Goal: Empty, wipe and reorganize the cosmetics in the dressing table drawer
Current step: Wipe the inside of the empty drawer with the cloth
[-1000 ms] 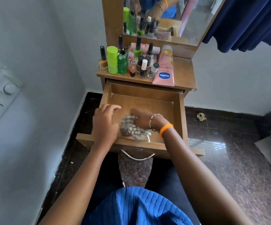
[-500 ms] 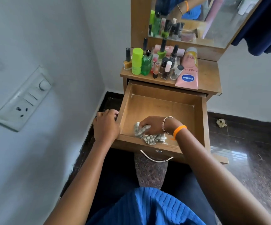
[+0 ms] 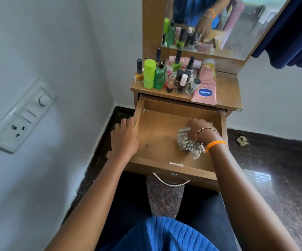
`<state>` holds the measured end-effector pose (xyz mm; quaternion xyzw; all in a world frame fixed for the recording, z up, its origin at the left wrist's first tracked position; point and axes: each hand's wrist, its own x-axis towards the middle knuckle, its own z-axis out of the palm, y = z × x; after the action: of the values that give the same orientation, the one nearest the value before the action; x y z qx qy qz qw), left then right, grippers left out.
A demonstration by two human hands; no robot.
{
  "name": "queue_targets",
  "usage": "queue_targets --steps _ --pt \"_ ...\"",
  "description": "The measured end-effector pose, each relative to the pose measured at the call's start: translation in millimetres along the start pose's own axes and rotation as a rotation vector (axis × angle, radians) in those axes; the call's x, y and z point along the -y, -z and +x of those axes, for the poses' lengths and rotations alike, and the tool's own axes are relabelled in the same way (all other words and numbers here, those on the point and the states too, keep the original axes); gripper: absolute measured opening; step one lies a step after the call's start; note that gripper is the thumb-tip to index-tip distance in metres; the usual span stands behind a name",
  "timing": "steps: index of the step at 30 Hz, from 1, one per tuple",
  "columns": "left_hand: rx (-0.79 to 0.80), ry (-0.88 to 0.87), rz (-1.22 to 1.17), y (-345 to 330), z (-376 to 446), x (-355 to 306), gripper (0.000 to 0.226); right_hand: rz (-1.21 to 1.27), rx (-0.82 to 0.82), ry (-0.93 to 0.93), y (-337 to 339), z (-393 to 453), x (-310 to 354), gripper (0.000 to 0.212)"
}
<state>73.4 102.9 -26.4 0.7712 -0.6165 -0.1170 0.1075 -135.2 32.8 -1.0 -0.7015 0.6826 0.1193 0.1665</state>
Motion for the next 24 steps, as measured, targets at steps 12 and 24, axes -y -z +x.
queue_targets --steps 12,24 --pt "0.024 0.036 -0.056 -10.9 -6.6 3.9 0.061 0.238 0.025 -0.285 -50.9 44.1 -13.9 0.083" --pt "0.008 0.014 -0.013 -17.4 -2.0 4.7 0.064 -0.109 -0.149 0.220 -69.2 78.3 107.5 0.062"
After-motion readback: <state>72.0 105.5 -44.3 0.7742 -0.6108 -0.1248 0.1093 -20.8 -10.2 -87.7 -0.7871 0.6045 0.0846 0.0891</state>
